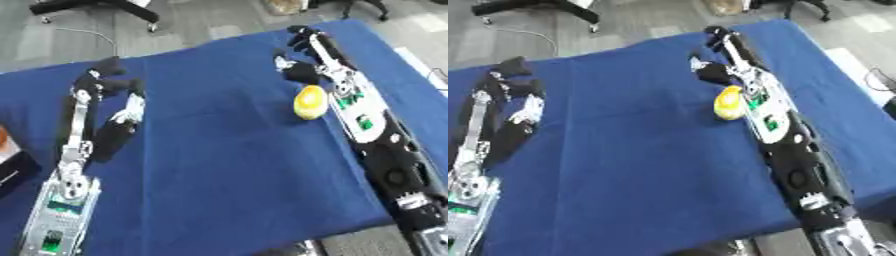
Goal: Pick up the objects with one hand, pass them to the other hand, and then place them into the box on the other side of the table.
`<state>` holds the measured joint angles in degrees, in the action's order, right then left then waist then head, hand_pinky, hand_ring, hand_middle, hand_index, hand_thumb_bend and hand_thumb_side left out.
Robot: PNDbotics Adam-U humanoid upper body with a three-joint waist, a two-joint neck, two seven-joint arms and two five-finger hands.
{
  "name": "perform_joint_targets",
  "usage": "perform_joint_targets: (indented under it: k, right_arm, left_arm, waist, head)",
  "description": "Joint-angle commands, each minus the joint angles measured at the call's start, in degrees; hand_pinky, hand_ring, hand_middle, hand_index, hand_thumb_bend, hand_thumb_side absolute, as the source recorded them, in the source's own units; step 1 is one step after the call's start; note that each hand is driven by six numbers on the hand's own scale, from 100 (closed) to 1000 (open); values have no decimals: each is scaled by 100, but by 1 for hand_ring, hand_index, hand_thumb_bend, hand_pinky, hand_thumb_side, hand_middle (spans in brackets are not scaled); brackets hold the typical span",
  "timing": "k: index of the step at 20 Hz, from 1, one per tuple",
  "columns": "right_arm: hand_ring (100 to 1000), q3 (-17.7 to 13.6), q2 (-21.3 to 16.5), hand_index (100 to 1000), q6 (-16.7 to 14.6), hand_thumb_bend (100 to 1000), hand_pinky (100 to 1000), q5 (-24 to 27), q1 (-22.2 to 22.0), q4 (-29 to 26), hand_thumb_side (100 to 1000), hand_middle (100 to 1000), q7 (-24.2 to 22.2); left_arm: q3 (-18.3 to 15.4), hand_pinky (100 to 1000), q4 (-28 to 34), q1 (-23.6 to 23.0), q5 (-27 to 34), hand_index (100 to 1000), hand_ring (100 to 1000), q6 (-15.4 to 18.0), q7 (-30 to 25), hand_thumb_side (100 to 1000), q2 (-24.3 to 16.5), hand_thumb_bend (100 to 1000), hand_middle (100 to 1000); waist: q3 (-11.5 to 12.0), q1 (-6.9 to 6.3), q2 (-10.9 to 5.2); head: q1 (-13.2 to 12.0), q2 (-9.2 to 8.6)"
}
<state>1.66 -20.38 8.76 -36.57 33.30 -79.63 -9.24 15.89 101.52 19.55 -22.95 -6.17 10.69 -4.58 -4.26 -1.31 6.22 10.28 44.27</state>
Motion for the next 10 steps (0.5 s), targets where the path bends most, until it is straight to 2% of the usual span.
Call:
perform_joint_targets:
  k: [1,5,10]
  right_arm:
    - [829,-157,-458,964,7,100,835,45,-55,1,630,790,-74]
    - [842,-114,-748,969,-19,100,848,293,-227,134,742,812,-136]
    - [854,137,-1083,973,-153,100,857,660,-415,282,824,834,-453]
  left_arm:
    - [-58,759,138,34,26,880,680,-2,-45,602,-111,209,722]
    - [-84,759,149,34,30,879,678,-9,-69,611,-134,208,721]
    - [-109,759,163,44,44,879,676,-15,-91,616,-148,208,719]
  waist:
    - [-15,107,-17]
    - [-14,121,-6]
    - [13,128,10]
  head:
    - [76,-15]
    - [134,-15]
    - [196,-15]
